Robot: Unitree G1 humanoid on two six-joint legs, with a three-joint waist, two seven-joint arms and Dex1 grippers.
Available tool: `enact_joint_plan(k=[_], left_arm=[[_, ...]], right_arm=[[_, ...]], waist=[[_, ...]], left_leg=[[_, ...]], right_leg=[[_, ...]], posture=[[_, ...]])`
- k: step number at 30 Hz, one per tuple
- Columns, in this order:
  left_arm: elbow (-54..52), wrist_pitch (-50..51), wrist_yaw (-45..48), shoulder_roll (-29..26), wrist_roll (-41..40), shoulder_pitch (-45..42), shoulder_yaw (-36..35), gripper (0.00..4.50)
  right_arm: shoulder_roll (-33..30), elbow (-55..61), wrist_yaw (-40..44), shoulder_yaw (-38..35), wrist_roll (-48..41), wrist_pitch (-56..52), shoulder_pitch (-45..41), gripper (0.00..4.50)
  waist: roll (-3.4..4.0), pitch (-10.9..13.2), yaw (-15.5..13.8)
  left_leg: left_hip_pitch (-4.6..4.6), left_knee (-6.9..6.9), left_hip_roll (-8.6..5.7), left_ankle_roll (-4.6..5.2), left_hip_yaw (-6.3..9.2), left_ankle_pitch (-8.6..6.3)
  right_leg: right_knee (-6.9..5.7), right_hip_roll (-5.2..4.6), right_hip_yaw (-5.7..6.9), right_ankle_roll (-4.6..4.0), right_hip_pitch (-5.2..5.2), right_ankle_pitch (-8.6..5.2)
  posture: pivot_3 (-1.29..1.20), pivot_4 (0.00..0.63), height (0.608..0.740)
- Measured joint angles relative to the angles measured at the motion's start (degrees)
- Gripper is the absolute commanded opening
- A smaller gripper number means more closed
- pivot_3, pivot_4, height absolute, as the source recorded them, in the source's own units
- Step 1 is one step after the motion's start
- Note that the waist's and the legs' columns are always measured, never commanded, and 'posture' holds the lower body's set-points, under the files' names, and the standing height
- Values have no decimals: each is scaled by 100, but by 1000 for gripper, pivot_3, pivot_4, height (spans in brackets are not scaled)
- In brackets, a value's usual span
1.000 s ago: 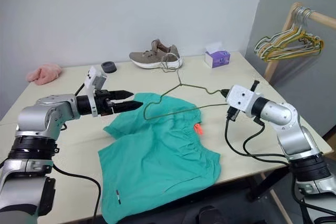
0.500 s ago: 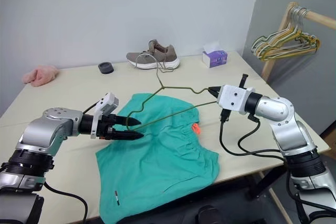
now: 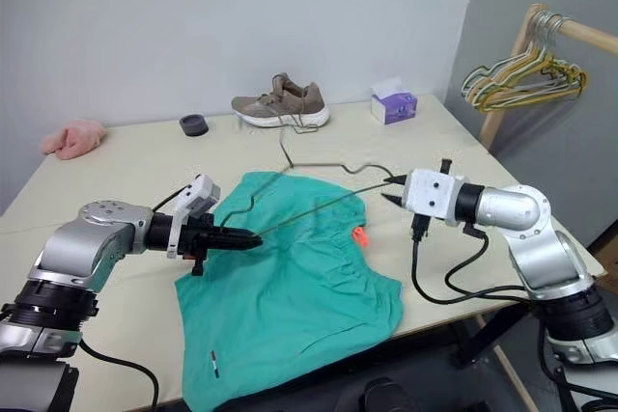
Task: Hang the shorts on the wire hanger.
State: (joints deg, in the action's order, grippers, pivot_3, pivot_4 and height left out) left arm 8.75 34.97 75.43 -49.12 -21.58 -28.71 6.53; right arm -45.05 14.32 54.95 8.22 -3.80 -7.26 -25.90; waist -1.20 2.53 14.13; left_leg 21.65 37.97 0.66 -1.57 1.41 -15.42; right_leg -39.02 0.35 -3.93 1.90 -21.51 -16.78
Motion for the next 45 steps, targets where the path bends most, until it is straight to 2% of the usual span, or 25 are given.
enact_joint_plan(k=[5, 9, 16, 20, 28, 29, 35, 38, 45], left_arm=[[-286, -520, 64, -227, 310, 177, 61, 0], [-663, -758, 240, -365, 449, 205, 122, 0], [-921, -973, 402, -389, 609, 206, 268, 0], [-1011, -973, 417, -387, 618, 199, 270, 0], [-1124, -1052, 426, -384, 652, 233, 285, 0], [-1123, -1067, 421, -379, 664, 235, 293, 0], [-1115, -1163, 431, -324, 738, 331, 324, 0], [-1061, -1053, 353, -185, 678, 356, 286, 687], [-567, -824, 47, 69, 273, 521, -180, 2756]], right_arm=[[-388, 450, 188, -125, -413, -1348, -37, 3931], [-382, 485, 198, 7, -402, -2062, -437, 3931], [-217, 357, 759, 1155, -332, -2668, -910, 3931], [-114, 291, 1009, 1477, -330, -2904, -981, 3091], [33, 348, 1021, 1504, -482, -3643, -988, 209], [32, 362, 1026, 1504, -504, -3714, -987, 42], [-26, 615, 1042, 1501, -748, -4269, -923, 42], [-36, 696, 994, 1436, -905, -4523, -802, 0], [-108, 848, 752, 1083, -1239, -4723, -489, 0]], waist=[[1, 1, 0], [4, 2, 14], [4, 2, 25], [4, 3, 15], [4, 2, 13], [4, 3, 14], [4, 2, 15], [4, 2, 13], [3, 2, 17]], left_leg=[[1, -1, 2, 0, -1, 0], [-2, -3, 2, 0, -3, 0], [4, -1, -2, 0, -5, 0], [5, 0, -2, 0, -3, 0], [5, 0, -1, 0, 0, 0], [5, 0, -2, 0, 0, 0], [5, 0, -1, 0, 1, 0], [6, 0, -3, 0, 1, 0], [8, 0, 0, 0, 4, 0]], right_leg=[[1, -6, -1, 0, -3, 0], [1, -21, 0, -1, -2, -1], [2, -21, 0, -1, -6, -1], [2, -22, 2, -1, -7, -1], [1, -23, 4, -1, -7, -1], [1, -23, 4, -1, -7, -1], [1, -23, 5, -1, -7, -1], [0, -24, 6, -1, -6, -2], [0, -26, 10, -1, -9, -2]], posture=[[-246, 0, 740], [-255, 0, 740], [-238, 0, 740], [-233, 0, 740], [-235, 0, 740], [-235, 0, 740], [-245, 0, 740], [-247, 0, 740], [-248, 0, 740]])
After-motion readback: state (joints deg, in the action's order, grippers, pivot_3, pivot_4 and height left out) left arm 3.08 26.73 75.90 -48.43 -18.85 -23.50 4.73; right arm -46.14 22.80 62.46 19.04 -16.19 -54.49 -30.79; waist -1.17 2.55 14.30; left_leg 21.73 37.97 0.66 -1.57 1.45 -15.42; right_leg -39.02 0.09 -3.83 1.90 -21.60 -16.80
